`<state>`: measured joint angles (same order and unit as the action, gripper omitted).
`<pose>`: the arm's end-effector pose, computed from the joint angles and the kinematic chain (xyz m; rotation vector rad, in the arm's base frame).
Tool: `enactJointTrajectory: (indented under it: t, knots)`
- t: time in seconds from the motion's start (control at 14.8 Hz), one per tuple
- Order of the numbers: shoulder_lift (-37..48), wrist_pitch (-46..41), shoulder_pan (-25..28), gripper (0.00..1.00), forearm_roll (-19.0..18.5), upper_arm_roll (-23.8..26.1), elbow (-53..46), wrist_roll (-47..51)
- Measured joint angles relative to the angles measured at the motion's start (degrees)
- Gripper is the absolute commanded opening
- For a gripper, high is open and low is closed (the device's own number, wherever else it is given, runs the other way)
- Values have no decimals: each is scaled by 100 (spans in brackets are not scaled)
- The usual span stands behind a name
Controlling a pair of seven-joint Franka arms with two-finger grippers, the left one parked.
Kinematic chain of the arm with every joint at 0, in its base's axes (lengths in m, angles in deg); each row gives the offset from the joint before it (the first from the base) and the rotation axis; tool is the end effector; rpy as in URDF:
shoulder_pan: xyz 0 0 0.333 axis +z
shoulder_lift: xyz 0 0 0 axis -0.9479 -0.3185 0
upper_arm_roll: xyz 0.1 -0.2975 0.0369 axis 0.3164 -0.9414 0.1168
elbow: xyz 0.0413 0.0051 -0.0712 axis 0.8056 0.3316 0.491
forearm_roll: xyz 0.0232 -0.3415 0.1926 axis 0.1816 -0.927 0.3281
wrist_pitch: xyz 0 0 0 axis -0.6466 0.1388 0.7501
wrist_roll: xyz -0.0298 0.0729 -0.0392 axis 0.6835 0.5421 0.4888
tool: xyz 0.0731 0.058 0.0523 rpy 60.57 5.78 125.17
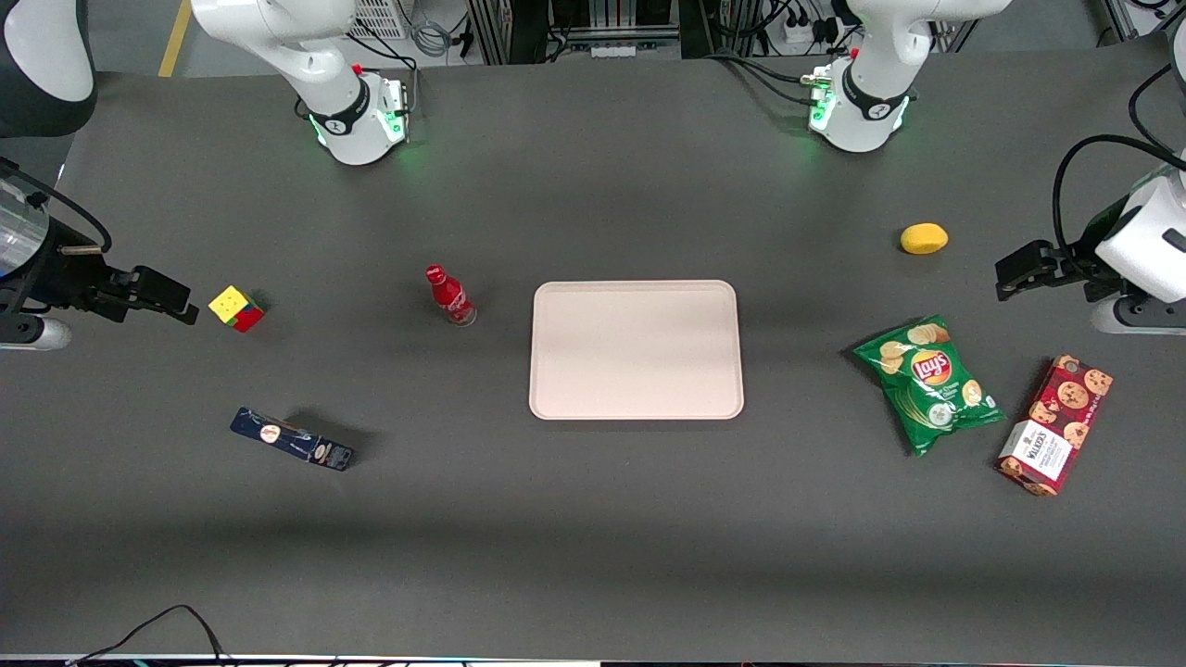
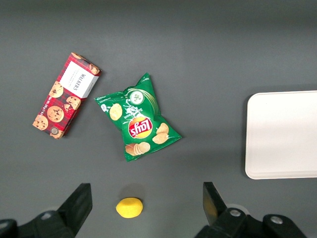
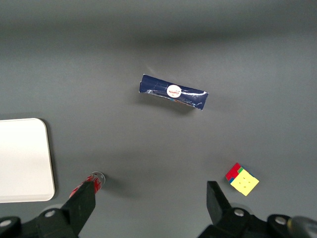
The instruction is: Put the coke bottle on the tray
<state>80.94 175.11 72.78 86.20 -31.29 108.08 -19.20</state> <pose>0.5770 0.0011 0.5830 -3.0977 0.1476 -0.0435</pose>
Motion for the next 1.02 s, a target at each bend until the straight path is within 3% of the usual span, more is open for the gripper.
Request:
enactJointTrajectory:
  t: [1.02]
  knots:
    - [-13, -308, 158, 100, 43, 79, 2, -37]
